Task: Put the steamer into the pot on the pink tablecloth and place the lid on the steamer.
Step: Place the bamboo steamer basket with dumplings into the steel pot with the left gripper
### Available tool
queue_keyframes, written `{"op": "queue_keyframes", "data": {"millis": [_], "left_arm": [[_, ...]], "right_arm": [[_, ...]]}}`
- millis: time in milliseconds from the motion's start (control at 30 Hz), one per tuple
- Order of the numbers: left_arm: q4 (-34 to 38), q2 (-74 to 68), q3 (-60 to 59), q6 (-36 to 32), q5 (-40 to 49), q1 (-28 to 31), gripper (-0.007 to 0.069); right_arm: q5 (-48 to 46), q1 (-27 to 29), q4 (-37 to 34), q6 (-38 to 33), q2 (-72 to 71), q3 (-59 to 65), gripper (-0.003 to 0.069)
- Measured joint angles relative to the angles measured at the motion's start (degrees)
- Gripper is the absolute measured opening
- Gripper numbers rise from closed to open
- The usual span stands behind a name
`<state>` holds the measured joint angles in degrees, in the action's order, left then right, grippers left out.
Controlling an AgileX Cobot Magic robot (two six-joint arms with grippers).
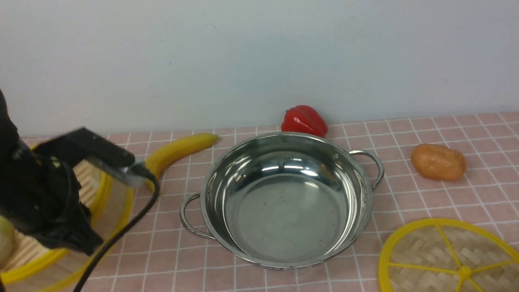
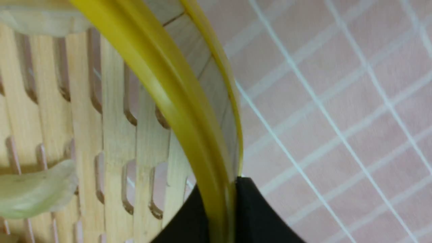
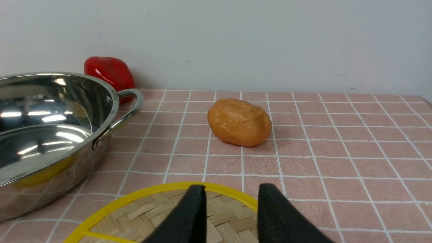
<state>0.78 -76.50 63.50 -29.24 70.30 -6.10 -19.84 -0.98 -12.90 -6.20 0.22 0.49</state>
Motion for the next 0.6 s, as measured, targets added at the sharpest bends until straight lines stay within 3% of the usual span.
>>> {"op": "queue_keyframes", "data": {"millis": [100, 500, 600], "left_arm": [[0.5, 0.0, 3.5, -1.9, 0.0, -2.3, 0.0061], [0.6, -13.5, 16.7, -10.5, 1.6, -28.6, 0.0061], [-0.4, -18.0, 20.5, -10.7, 1.5, -31.6, 0.0061]], "right_arm": [[0.0, 0.0, 0.0, 0.0, 0.0, 0.0, 0.0240], [0.0, 0.0, 0.0, 0.0, 0.0, 0.0, 0.0240], [0.0, 0.0, 0.0, 0.0, 0.0, 0.0, 0.0240]]}}
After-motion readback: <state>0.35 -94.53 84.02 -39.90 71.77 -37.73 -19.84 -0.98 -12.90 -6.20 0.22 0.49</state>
